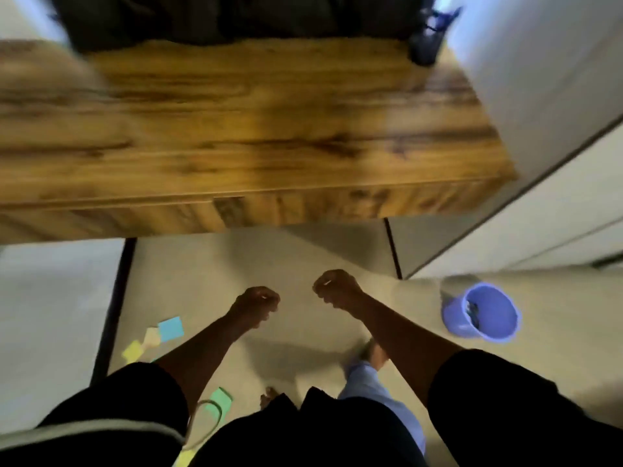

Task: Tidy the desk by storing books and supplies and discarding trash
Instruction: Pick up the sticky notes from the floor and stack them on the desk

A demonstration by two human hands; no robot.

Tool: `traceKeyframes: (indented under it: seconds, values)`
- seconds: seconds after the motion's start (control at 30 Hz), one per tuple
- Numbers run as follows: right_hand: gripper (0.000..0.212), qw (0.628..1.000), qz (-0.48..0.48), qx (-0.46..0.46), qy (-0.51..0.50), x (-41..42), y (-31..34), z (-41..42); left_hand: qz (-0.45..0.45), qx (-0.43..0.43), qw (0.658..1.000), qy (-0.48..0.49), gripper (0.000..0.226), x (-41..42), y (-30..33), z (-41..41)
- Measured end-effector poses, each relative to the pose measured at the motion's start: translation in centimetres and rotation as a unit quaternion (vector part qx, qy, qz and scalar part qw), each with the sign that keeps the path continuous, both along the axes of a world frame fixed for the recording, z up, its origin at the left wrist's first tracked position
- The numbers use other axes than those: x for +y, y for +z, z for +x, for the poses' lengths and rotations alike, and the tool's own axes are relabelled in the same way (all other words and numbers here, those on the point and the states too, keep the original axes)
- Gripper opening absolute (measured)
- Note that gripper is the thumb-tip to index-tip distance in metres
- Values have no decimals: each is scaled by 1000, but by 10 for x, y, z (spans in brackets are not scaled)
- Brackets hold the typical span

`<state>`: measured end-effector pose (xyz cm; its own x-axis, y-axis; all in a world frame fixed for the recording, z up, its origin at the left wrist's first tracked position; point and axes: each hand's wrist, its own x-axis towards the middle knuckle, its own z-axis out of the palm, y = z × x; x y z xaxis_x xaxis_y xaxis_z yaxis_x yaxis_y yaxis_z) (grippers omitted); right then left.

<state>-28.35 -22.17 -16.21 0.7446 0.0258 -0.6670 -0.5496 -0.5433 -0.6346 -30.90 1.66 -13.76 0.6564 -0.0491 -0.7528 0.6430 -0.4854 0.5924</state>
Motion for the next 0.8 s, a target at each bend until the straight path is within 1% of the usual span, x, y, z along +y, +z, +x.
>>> traceKeyframes:
  seconds: [0.03, 0.13, 0.17, 0.3, 0.4, 0.53, 0.6, 0.63, 0.8]
  values:
    - [48, 999, -6, -7, 39, 27, 7, 0, 0, -4, 999, 33, 7, 24, 2, -11]
    - [21, 988, -24, -19, 150, 97, 18, 3, -11, 2, 991, 134, 12, 85, 5, -47]
    - [17, 982, -29, -23, 187, 120, 21, 3, -16, 11, 985, 169, 14, 104, 5, -62]
    - [18, 949, -45, -37, 308, 197, 31, 1, -25, 63, 953, 294, 25, 156, 1, -112]
    - [16, 916, -57, -46, 393, 249, 27, 1, -49, 84, 916, 390, 30, 187, -8, -148]
    - [15, 872, -66, -47, 483, 309, 9, 4, -40, 95, 870, 481, 29, 211, -23, -174]
    - [16, 846, -66, -43, 527, 337, -5, 6, -25, 101, 849, 517, 26, 217, -29, -181]
    - [16, 833, -63, -44, 547, 348, -11, 7, -12, 99, 847, 522, 24, 219, -31, -184]
    - [15, 744, -60, -49, 663, 407, -44, 5, 44, 97, 848, 520, 18, 235, -51, -202]
